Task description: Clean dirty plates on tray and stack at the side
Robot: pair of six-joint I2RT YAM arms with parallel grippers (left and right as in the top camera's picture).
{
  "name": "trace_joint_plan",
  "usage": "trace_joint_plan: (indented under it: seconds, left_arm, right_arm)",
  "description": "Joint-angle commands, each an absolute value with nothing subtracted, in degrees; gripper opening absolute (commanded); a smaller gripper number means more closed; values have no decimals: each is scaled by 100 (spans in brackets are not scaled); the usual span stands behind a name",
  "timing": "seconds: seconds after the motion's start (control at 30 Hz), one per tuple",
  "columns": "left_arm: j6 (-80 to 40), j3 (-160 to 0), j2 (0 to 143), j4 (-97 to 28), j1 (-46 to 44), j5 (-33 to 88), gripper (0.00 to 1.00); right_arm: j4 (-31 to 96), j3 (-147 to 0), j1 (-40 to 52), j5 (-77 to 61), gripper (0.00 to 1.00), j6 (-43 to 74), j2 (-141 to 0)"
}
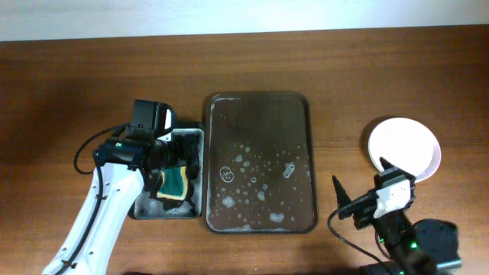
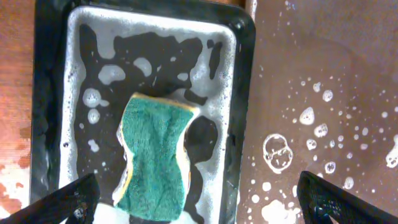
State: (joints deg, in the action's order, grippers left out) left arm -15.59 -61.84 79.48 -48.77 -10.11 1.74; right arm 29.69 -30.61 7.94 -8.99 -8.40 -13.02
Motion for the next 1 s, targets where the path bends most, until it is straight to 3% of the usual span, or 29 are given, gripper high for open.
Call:
trace_joint_plan:
  seconds: [0.0, 0.23, 0.6, 0.7, 0.97]
  left_arm:
    - [-1531, -6239, 7883, -4888, -1004, 217, 100]
    - [-1531, -6239, 7883, -4888, -1004, 217, 100]
    - [-1531, -6208, 7590, -4890, -1024, 217, 100]
    - [-1531, -6110, 6434, -5065, -1037, -51, 100]
    - [-755, -2714, 1431, -2246, -666, 123, 100]
  right_arm:
    - [2255, -1872, 823, -834, 99, -878, -537]
    - [-5, -32, 823, -832, 99, -880, -19]
    - [366, -32, 825, -832, 99, -878, -36]
    - [366, -32, 825, -832, 99, -878, -36]
    - [366, -32, 825, -832, 99, -878, -36]
